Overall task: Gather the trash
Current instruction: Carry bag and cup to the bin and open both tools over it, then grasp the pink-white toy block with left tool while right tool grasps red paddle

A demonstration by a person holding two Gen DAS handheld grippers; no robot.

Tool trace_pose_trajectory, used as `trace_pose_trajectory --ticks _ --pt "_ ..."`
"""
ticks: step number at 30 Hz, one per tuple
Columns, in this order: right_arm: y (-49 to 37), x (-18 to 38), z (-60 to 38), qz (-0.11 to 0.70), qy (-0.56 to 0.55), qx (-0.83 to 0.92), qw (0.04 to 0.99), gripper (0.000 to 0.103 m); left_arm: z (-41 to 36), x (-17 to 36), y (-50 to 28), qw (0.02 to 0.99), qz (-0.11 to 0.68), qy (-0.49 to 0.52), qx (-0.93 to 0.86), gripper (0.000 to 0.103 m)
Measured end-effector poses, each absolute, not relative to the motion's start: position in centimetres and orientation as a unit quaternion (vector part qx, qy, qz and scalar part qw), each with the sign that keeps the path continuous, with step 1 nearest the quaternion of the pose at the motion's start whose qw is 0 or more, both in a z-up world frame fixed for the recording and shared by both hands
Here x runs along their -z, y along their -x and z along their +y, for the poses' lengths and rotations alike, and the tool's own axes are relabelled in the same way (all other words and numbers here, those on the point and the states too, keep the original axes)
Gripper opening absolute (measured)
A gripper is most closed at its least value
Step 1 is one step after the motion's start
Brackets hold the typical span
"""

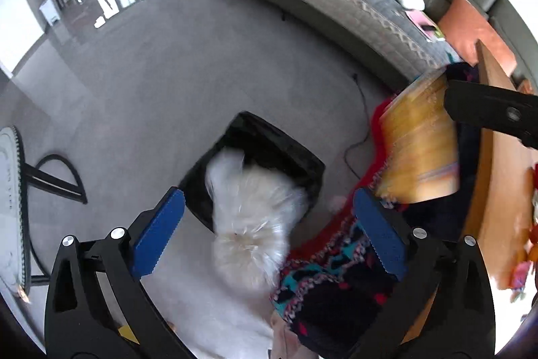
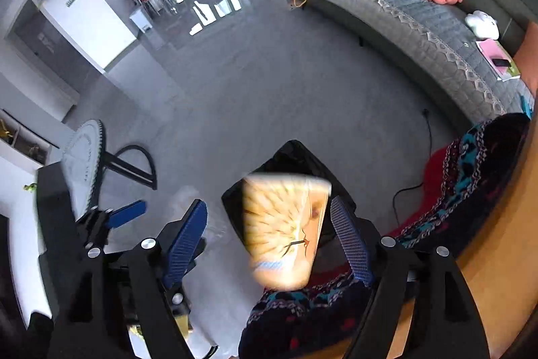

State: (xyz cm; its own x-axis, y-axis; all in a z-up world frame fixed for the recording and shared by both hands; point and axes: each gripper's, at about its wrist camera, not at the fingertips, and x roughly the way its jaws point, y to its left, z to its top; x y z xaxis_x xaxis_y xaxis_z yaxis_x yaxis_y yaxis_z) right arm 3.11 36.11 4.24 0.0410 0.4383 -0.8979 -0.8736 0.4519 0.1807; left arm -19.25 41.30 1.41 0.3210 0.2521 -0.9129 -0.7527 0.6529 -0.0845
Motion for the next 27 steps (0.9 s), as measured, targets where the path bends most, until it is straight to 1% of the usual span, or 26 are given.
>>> trace_pose_trajectory --ticks 8,15,27 --pt "-3.3 -4.0 35.5 0.501 0.211 -0.477 0.69 0.077 41.4 -1.8 17.9 0.77 0.482 0.262 -0.325 0.097" --pt "-4.0 -5.4 33.2 0.494 0.195 -0.471 0.704 0.077 40.3 -2.3 16.7 0.778 0.482 0.253 -0.312 0.097" --pt "-6.9 -8.4 25.3 0.48 0.151 -0.431 0.749 0.077 35.2 -5.5 12.4 0.818 0.468 0.211 -0.26 0.097"
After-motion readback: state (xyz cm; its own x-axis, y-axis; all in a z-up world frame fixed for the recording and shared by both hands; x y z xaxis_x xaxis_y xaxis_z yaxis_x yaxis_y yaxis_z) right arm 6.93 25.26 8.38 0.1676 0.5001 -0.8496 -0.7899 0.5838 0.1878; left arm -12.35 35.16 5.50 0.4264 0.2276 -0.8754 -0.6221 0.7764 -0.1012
